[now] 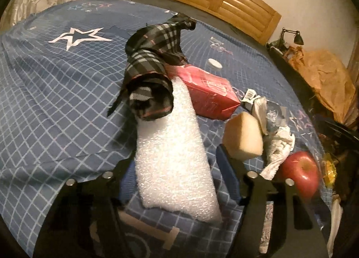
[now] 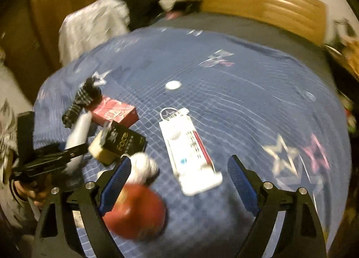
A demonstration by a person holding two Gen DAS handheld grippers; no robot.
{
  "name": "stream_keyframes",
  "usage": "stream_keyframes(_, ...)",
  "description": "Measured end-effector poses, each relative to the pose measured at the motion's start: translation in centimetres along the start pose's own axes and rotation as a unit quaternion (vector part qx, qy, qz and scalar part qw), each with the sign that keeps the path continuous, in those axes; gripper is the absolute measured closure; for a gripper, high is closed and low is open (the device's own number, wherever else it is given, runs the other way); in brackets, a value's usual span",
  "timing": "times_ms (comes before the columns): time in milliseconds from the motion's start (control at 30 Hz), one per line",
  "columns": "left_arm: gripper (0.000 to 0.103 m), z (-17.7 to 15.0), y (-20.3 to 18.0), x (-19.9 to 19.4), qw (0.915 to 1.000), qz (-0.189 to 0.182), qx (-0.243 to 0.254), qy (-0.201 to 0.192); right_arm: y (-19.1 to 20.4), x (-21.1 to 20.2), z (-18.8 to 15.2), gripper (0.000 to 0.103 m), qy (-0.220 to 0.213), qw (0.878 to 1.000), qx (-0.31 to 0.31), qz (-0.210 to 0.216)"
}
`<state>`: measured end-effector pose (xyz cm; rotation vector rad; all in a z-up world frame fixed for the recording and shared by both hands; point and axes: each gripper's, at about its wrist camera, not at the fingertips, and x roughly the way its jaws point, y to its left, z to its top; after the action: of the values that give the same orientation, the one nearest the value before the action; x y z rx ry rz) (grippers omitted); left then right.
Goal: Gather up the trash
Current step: 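Grasp the white bubble-wrap sheet with the left tool while the right tool grasps the white medicine box, then lift and carry the bubble wrap and medicine box over the white bucket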
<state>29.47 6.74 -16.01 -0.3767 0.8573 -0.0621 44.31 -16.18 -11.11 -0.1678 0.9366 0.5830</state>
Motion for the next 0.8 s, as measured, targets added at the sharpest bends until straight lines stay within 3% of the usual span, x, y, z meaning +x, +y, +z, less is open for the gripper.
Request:
stream_keyframes(100,0.036,0.0,-0.1,0.1,1.0,-0.002,-0.001,-0.005,-0.7,3.5,1.6,0.015,0.047,0.998,-0.018,0.025)
stream_keyframes(167,0.034,0.1,0.1,0.2,0.9999,-0.009,-0.008,-0.007,-1.4,5.4,2.0,0.015,0.073,0.997,-0.028,0.01)
stream_keyframes(267,0.034,0.2,0.2,0.3,0.9997,-0.014,-0.016,-0.011,-2.3,7.7,1.3,0.016,0.108,0.993,-0.029,0.024)
stream_keyframes(333,0.034,0.3,0.4,0.3,0.9995,-0.018,-0.021,-0.014,-2.3,8.3,0.6,0.035,0.114,0.993,-0.037,0.015)
stream_keyframes(400,0.044,0.4,0.7,0.3,0.9993,-0.019,-0.028,-0.018,-2.5,7.7,0.1,0.047,0.09,0.996,-0.025,0.009)
stream_keyframes(467,0.057,0.5,1.1,0.4,0.9989,-0.024,-0.038,-0.017,-2.7,6.5,-0.2,0.048,0.065,0.998,-0.013,0.0)
stream_keyframes(667,0.058,0.5,1.4,0.2,0.998,-0.042,-0.042,-0.02,-1.9,-4.4,-1.3,0.049,-0.062,0.997,0.045,-0.024)
stream_keyframes(800,0.058,0.3,1.4,0.0,0.998,-0.043,-0.04,-0.021,1.8,-12.2,-5.7,0.048,-0.127,0.987,0.089,-0.029)
